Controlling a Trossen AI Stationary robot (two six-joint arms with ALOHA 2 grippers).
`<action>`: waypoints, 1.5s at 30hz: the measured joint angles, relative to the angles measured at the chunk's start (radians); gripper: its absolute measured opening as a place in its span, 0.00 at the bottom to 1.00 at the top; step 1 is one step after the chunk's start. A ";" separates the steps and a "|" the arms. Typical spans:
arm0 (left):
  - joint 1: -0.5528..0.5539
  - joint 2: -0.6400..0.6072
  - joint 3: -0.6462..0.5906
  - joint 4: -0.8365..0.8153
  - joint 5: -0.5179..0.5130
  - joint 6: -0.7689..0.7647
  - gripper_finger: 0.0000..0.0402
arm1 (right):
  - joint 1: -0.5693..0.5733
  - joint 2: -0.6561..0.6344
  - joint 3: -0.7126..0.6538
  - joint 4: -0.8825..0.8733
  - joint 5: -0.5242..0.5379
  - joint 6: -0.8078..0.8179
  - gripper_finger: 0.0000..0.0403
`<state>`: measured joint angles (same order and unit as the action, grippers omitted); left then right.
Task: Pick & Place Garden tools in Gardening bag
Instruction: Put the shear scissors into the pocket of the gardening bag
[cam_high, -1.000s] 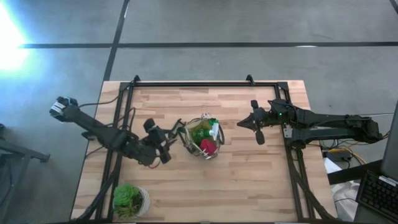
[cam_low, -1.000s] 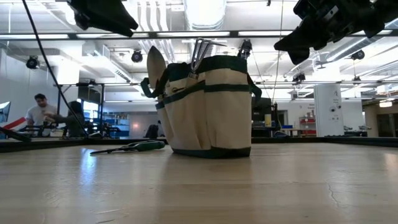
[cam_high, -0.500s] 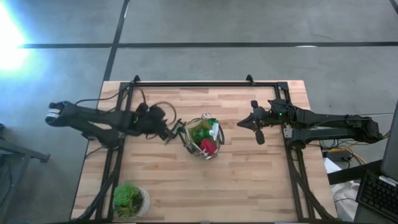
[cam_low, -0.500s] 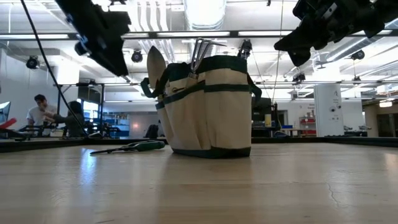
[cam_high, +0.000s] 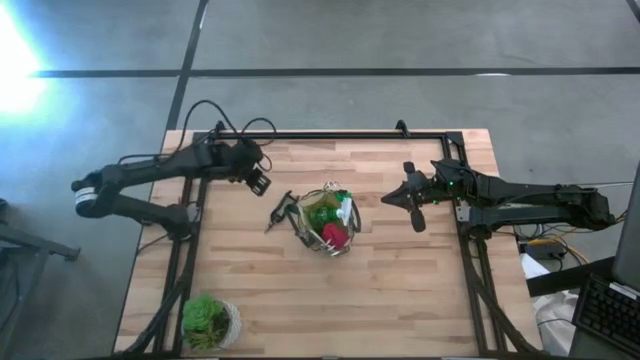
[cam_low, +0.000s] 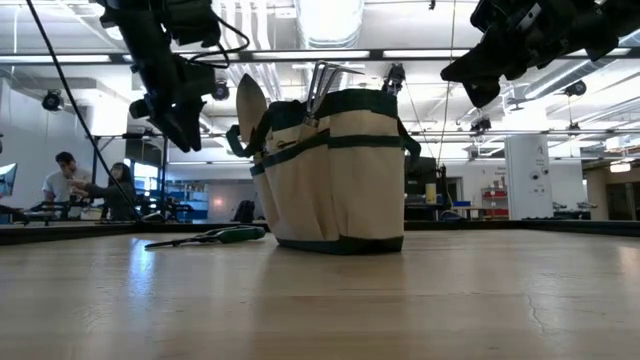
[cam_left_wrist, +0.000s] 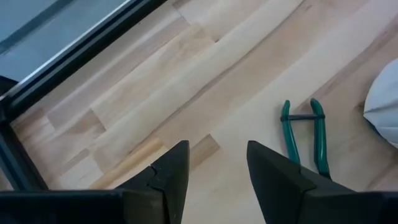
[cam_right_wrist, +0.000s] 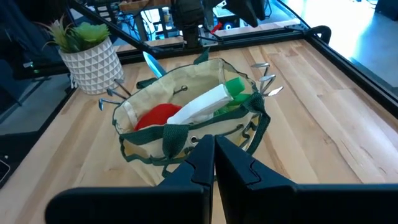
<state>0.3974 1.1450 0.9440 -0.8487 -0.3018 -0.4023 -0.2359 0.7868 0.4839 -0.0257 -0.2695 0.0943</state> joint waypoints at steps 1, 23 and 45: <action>0.011 0.000 0.000 0.007 0.007 0.011 0.41 | 0.000 0.000 0.000 0.000 0.000 -0.002 0.02; 0.051 0.243 0.000 0.068 0.115 0.066 0.41 | -0.001 0.000 0.000 0.000 0.000 -0.027 0.02; 0.038 0.384 0.000 0.265 0.311 0.079 0.41 | -0.001 0.000 0.000 -0.029 0.000 -0.023 0.02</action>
<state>0.4353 1.5291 0.9440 -0.5835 0.0089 -0.3237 -0.2367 0.7872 0.4839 -0.0544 -0.2691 0.0715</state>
